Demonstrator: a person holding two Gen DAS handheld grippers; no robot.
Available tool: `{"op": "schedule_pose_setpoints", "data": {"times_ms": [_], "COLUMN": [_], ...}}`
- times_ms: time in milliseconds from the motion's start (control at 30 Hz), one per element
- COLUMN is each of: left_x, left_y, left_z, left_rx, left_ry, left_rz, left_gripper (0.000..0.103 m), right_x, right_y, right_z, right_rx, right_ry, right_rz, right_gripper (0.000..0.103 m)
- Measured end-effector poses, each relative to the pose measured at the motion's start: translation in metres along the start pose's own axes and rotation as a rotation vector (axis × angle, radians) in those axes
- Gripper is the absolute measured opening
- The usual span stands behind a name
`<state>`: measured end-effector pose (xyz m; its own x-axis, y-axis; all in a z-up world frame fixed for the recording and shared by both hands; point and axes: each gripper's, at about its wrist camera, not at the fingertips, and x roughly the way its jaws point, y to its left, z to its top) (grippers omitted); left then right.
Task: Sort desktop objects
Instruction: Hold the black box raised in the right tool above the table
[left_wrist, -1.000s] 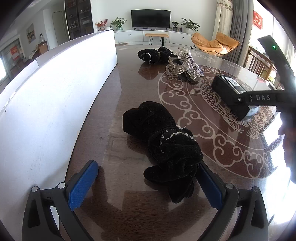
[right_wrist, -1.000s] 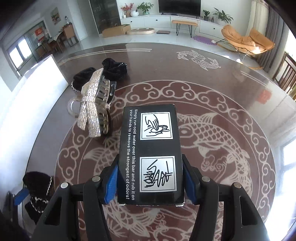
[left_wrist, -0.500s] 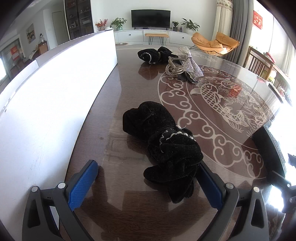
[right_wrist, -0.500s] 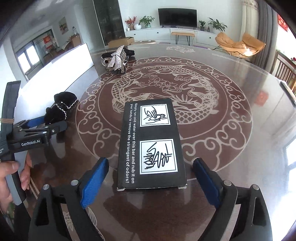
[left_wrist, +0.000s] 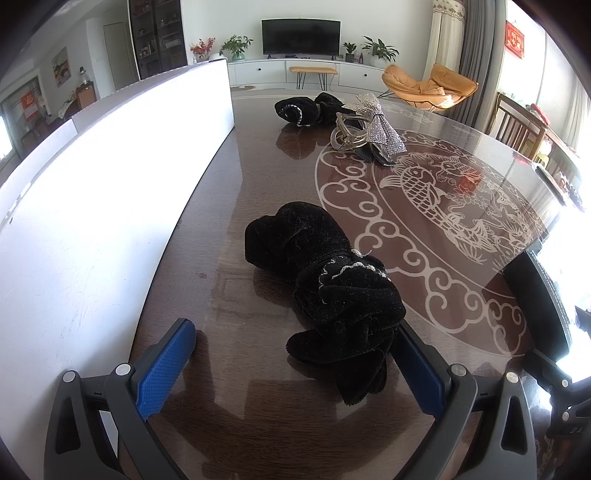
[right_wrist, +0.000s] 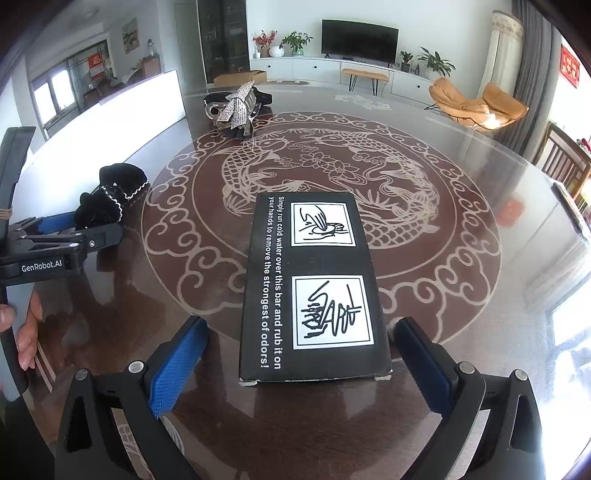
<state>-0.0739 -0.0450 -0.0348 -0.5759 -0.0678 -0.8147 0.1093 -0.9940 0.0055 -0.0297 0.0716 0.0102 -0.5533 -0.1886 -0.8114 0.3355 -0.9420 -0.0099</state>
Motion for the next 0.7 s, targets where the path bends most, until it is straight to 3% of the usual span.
{"op": "schedule_pose_setpoints", "data": {"times_ms": [700], "left_x": [-0.0009], "left_y": [0.0000], "left_z": [-0.0008], "left_rx": [0.000], "left_ry": [0.000], "left_rz": [0.000], "left_gripper": [0.103], "right_x": [-0.0008], "right_y": [-0.0014], "right_z": [-0.0005], "right_rx": [0.002], "right_ry": [0.001], "right_rz": [0.000], "right_gripper": [0.103]}}
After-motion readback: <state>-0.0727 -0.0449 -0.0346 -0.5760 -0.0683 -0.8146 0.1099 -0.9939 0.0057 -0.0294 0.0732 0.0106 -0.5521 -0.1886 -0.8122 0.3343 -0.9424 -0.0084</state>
